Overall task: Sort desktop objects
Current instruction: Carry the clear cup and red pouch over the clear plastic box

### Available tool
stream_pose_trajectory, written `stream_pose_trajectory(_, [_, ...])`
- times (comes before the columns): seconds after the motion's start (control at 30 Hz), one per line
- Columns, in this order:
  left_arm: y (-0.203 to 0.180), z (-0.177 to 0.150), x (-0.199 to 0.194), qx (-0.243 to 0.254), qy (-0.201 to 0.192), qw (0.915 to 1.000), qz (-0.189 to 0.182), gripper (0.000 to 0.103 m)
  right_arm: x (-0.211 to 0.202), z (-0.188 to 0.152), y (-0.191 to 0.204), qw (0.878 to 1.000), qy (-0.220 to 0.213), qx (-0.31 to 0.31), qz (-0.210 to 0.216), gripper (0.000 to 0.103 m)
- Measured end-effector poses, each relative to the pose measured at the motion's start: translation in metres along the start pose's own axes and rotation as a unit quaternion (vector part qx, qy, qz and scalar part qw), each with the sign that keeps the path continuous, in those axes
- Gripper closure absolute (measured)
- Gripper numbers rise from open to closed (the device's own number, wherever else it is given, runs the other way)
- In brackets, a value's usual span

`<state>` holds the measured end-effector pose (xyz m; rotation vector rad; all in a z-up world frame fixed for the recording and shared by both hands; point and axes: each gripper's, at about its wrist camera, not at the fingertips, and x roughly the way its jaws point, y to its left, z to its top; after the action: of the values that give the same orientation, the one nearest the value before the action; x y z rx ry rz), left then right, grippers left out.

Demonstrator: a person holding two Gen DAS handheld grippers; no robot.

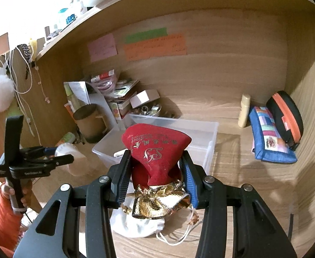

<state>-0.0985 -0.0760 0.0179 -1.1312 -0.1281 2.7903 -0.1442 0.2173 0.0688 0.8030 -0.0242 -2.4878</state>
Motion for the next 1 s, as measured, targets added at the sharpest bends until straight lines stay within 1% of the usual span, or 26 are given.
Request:
stream_pose_trajectory(0.13, [-0.005,0.014,-0.006,0.003,-0.007,0.9999,-0.009,0.040,0.001,0.006,-0.001,1.000,-0.004,-0.005,-0.005,0.062])
stream_pose_trajectory(0.47, [-0.012,0.044,-0.008,0.009,-0.009,0.9997,-0.022,0.040,0.015,0.020,-0.008,1.000,-0.004,-0.005,-0.009,0.062])
stream_pose_trajectory(0.57, [-0.016,0.050,-0.008,0.016,-0.010,0.9997,-0.016,0.040,0.022,0.023,-0.012,1.000,-0.002,-0.002,-0.003,0.062])
stream_pose_trajectory(0.77, [-0.019,0.063,0.000,0.017,-0.008,0.9996,-0.019,0.040,0.040,0.031,-0.018,1.000,0.005,0.000,0.003,0.062])
stream_pose_trajectory(1.0, [-0.024,0.077,0.018,0.021,-0.003,0.9996,-0.018,0.040,0.062,0.037,-0.024,1.000,0.023,-0.009,0.004,0.062])
